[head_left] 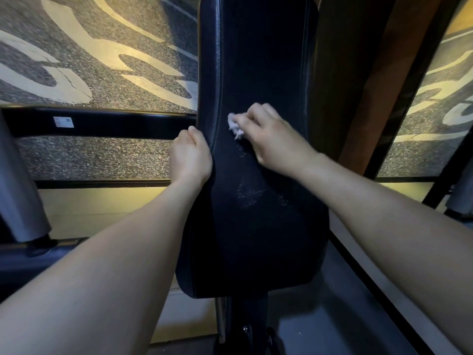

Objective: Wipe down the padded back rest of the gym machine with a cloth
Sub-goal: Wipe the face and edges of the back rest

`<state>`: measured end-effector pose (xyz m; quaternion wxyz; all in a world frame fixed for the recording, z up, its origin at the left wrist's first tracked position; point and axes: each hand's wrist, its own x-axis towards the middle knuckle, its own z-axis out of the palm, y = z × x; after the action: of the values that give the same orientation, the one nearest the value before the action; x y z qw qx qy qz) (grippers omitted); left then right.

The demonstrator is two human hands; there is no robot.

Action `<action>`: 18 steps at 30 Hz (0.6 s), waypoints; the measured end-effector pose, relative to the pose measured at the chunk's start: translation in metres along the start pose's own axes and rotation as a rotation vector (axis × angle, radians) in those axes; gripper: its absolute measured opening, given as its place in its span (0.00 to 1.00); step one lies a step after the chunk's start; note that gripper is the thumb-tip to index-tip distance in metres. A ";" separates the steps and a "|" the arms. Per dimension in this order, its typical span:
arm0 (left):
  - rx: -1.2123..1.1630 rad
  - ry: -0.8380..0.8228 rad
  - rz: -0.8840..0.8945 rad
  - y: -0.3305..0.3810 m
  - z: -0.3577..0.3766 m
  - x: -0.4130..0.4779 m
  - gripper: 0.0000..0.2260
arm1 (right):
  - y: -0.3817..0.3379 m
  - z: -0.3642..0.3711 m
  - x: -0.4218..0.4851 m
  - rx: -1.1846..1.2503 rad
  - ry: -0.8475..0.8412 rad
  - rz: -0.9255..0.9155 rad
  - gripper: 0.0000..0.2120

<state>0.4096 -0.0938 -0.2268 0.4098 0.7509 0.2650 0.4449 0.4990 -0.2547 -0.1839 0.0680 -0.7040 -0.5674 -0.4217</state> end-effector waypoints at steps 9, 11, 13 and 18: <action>-0.008 -0.002 0.004 0.000 0.000 0.000 0.23 | -0.029 0.015 0.012 0.080 0.076 0.070 0.21; -0.010 -0.005 0.003 0.000 0.000 0.000 0.23 | -0.017 0.009 0.014 0.026 -0.005 -0.052 0.25; -0.015 -0.011 0.001 -0.001 0.000 0.001 0.23 | -0.001 0.003 0.028 -0.023 0.068 0.045 0.23; -0.015 -0.001 -0.007 -0.001 0.000 0.000 0.23 | -0.016 0.010 0.044 0.045 0.208 0.268 0.21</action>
<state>0.4097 -0.0938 -0.2275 0.4170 0.7472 0.2640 0.4451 0.4904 -0.2103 -0.1666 0.1975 -0.7243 -0.4676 -0.4667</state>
